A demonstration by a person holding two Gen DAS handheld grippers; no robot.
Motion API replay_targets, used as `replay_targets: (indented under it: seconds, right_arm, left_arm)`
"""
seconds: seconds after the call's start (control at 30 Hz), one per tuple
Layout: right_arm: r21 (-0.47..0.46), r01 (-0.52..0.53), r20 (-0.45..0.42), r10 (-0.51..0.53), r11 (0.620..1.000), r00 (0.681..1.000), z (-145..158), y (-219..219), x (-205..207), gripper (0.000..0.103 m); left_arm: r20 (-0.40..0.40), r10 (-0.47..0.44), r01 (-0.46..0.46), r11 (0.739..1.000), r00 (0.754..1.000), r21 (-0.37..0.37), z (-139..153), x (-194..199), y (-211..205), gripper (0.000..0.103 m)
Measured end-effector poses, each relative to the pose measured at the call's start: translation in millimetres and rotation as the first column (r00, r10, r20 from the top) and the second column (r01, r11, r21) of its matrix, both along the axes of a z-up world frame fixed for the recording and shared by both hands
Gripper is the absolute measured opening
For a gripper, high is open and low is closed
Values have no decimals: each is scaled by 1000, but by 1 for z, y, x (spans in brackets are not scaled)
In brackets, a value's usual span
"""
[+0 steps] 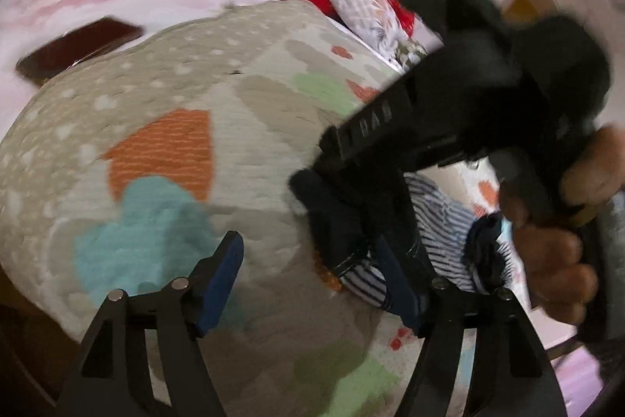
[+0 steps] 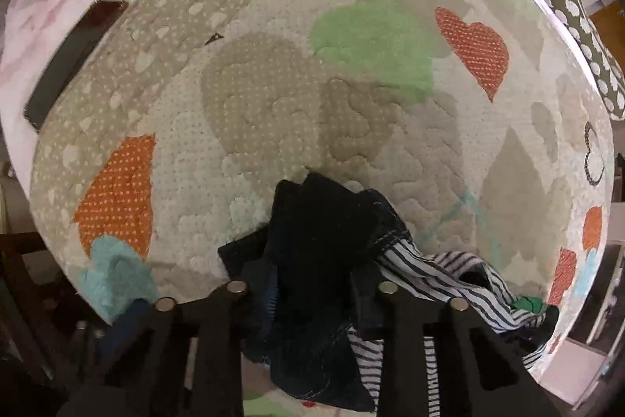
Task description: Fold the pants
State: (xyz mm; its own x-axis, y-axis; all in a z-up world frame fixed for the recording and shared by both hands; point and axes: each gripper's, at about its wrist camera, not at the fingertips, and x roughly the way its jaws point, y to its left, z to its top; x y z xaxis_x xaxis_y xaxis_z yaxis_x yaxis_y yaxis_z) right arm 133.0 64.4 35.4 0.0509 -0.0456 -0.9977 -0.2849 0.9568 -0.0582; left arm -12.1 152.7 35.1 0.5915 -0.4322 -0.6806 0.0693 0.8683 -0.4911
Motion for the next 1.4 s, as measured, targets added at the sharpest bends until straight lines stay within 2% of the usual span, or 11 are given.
replay_targets:
  seconds: [0.03, 0.07, 0.13, 0.5, 0.87, 0.93, 1.0, 1.07, 1.2, 1.3, 1.4]
  right_arm:
    - [18, 6, 4, -6, 1000, 1000, 3, -3, -2, 27]
    - [37, 12, 6, -12, 999, 1000, 5, -7, -3, 27]
    - [88, 28, 11, -29, 996, 1000, 12, -16, -7, 25]
    - [417, 93, 118, -155, 904, 981, 72, -121, -41, 23]
    - [662, 269, 101, -440, 700, 892, 62, -286, -97, 24]
    - [685, 286, 105, -478, 671, 872, 52, -314, -111, 36]
    - [662, 315, 152, -533, 680, 832, 48, -338, -126, 44]
    - [652, 343, 191, -585, 676, 789, 53, -360, -140, 49]
    - [713, 349, 244, -682, 608, 689, 81, -397, -162, 53]
    - [792, 261, 225, -662, 552, 715, 97, -386, -165, 53]
    - [888, 177, 134, -607, 425, 783, 99, -355, -157, 53]
  left_arm:
    - [16, -22, 21, 999, 1000, 38, 1, 2, -12, 60]
    - [15, -45, 44, 997, 999, 60, 0, 4, -22, 33]
    - [-17, -102, 103, 992, 995, 66, -1, 10, -37, 9]
    - [90, -223, 220, 974, 971, 44, 60, -5, -95, 9]
    - [50, -476, 472, 878, 878, 76, 73, -24, -206, 9]
    - [60, -497, 493, 867, 866, 70, 76, -29, -205, 10]
    - [66, -501, 497, 865, 863, 70, 80, -29, -201, 16]
    - [73, -478, 472, 878, 876, 86, 82, -23, -196, 30]
    - [42, -413, 403, 903, 910, 150, 74, -11, -196, 31]
    - [-13, -405, 397, 891, 914, 219, 54, -6, -209, 31]
    - [-66, -410, 413, 874, 910, 257, 39, -15, -216, 31]
